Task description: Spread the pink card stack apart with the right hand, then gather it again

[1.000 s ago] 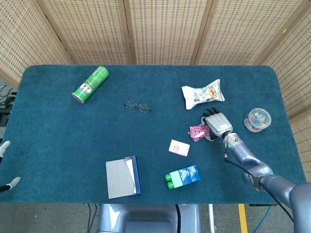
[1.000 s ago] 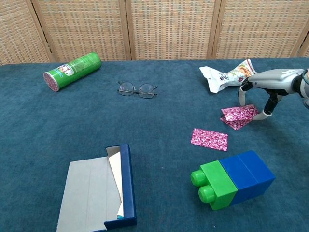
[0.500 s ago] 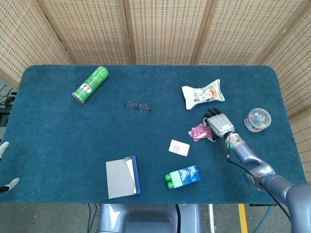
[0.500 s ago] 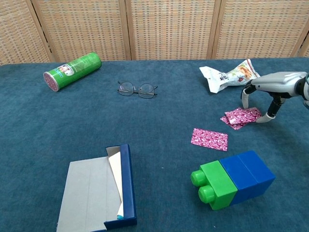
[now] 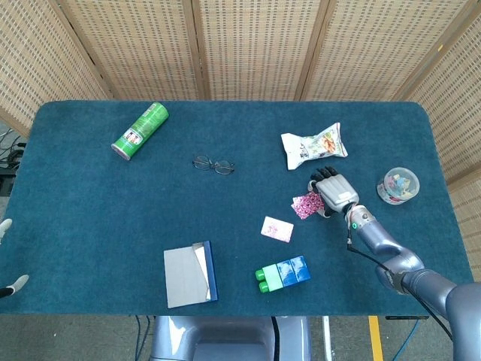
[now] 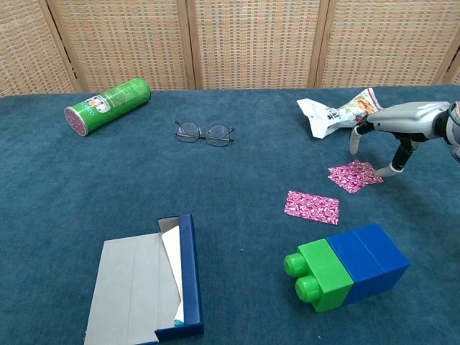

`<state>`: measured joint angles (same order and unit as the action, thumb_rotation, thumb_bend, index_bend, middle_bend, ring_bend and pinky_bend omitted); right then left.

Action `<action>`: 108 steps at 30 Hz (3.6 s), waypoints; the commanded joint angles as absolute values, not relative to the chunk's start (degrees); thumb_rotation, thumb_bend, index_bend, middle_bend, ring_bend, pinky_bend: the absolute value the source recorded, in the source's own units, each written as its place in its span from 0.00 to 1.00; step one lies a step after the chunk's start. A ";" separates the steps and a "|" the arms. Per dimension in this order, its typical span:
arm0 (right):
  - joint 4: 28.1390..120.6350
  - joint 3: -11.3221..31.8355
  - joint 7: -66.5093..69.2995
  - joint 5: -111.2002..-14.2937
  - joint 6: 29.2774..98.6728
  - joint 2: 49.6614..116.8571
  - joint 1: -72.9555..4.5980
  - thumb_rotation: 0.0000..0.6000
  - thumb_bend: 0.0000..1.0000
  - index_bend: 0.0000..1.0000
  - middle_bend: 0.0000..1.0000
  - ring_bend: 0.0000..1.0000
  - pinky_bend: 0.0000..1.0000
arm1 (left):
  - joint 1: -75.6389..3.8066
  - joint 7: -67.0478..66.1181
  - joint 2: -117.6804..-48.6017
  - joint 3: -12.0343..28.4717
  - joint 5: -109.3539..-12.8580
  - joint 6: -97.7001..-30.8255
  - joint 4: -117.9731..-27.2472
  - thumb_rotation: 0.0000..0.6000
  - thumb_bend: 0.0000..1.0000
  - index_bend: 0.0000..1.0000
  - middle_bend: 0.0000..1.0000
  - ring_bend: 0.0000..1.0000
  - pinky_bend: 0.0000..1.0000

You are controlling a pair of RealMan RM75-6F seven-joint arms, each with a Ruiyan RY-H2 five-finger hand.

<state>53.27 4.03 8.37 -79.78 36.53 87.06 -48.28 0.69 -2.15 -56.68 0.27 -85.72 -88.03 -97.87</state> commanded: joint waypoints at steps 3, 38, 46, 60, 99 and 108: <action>59.46 4.58 5.67 -78.82 36.93 84.18 -48.20 1.00 0.31 0.29 0.16 0.00 0.00 | 0.62 -2.05 -56.70 0.30 -85.76 -87.94 -97.80 1.00 0.12 0.00 0.00 0.00 0.00; 70.75 5.52 -9.66 -71.74 37.64 89.60 -50.27 1.00 0.00 0.27 0.14 0.00 0.00 | 1.51 0.47 -56.50 -0.09 -86.36 -88.93 -96.12 1.00 0.12 0.00 0.00 0.00 0.00; 68.98 5.04 -10.28 -72.74 38.28 91.11 -50.55 1.00 0.00 0.26 0.14 0.00 0.00 | 1.81 0.92 -56.45 -0.07 -86.19 -89.20 -95.80 1.00 0.12 0.00 0.00 0.00 0.00; 63.39 4.03 -7.64 -76.33 38.59 91.51 -50.88 1.00 0.00 0.26 0.14 0.00 0.00 | 1.87 0.74 -56.47 0.11 -86.18 -89.35 -95.94 1.00 0.12 0.00 0.00 0.00 0.00; 64.44 4.34 -8.78 -74.07 36.78 90.00 -50.97 1.00 0.05 0.30 0.14 0.00 0.00 | 1.80 1.29 -56.77 0.08 -86.15 -88.87 -95.21 1.00 0.12 0.00 0.00 0.00 0.00; 64.37 4.21 -8.62 -74.08 36.99 90.02 -50.65 1.00 0.10 0.34 0.14 0.00 0.00 | 1.67 0.93 -56.75 0.10 -86.34 -88.78 -95.47 1.00 0.12 0.00 0.00 0.00 0.00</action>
